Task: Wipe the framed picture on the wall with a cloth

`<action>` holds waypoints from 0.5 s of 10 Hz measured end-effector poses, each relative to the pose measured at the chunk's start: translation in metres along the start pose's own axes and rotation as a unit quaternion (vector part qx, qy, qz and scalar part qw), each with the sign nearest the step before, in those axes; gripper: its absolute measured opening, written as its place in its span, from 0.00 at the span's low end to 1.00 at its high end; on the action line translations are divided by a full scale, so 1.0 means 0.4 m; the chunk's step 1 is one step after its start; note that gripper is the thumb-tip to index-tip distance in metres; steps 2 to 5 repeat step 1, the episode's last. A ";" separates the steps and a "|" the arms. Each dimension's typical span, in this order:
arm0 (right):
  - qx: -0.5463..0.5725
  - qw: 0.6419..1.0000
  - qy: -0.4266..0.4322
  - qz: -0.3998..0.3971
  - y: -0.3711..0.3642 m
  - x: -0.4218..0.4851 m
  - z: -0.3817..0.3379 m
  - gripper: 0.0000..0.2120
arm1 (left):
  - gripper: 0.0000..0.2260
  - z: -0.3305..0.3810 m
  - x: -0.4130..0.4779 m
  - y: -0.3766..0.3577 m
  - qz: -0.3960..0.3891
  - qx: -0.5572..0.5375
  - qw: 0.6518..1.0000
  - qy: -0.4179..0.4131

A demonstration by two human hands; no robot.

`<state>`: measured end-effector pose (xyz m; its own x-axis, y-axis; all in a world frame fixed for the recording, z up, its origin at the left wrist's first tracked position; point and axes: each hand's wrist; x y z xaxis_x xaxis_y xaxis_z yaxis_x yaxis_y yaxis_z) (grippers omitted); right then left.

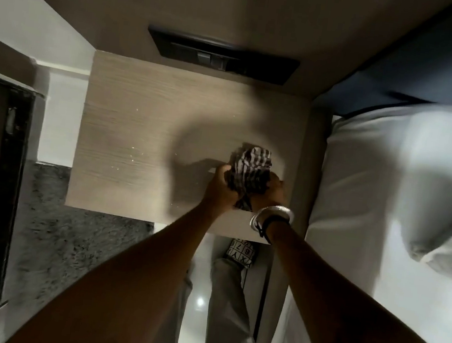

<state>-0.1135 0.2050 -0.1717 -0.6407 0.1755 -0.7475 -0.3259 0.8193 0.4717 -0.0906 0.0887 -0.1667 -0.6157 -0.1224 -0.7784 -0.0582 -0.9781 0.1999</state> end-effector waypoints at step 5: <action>-0.031 0.999 0.005 0.007 -0.021 -0.015 0.055 0.26 | 0.28 -0.029 -0.034 -0.023 0.009 0.067 0.998 0.018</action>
Point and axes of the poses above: each hand's wrist, its own x-axis towards the middle knuckle, its own y-axis out of the back of the hand, z = x × y, and after that the axes turned 2 degrees about x, right-handed
